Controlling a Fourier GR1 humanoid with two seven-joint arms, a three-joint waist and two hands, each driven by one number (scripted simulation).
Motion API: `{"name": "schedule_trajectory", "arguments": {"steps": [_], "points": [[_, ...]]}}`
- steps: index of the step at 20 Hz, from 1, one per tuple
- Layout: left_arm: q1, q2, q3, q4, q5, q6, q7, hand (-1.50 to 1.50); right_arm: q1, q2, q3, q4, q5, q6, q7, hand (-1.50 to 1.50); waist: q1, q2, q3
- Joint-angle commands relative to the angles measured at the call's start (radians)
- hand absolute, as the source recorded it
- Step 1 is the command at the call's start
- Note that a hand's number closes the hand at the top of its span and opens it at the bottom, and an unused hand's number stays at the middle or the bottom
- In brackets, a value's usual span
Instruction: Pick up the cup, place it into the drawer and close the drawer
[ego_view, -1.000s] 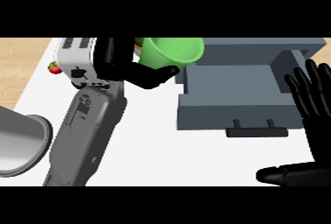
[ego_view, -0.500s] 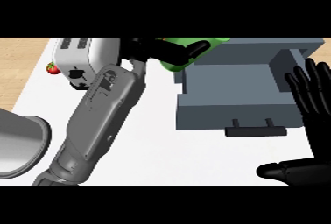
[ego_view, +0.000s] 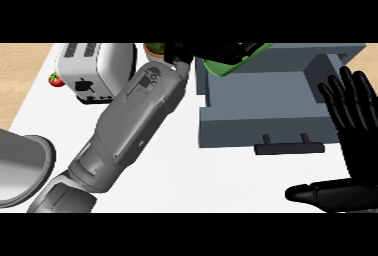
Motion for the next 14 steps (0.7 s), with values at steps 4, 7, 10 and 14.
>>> {"name": "schedule_trajectory", "arguments": {"steps": [4,7,10,14], "points": [[-0.053,0.000,-0.099,0.155,0.125,0.030,-0.070,1.50,-0.008,-0.006,-0.005,0.036,0.001,0.019,-0.040,-1.50,-0.007,0.002,0.000],[-0.090,0.000,-0.124,0.264,0.128,-0.005,-0.082,1.50,0.019,0.003,0.018,-0.017,-0.016,0.021,0.001,-1.50,-0.026,0.006,0.000],[-0.104,0.000,-0.225,0.263,0.166,0.049,-0.077,1.50,-0.007,-0.010,0.010,0.016,-0.022,0.046,-0.041,-1.50,-0.044,0.008,0.001],[-0.159,0.000,-0.237,0.325,0.201,0.029,-0.078,1.50,-0.048,-0.030,-0.016,0.023,-0.048,0.038,0.012,-1.50,-0.049,0.013,0.001]]}}
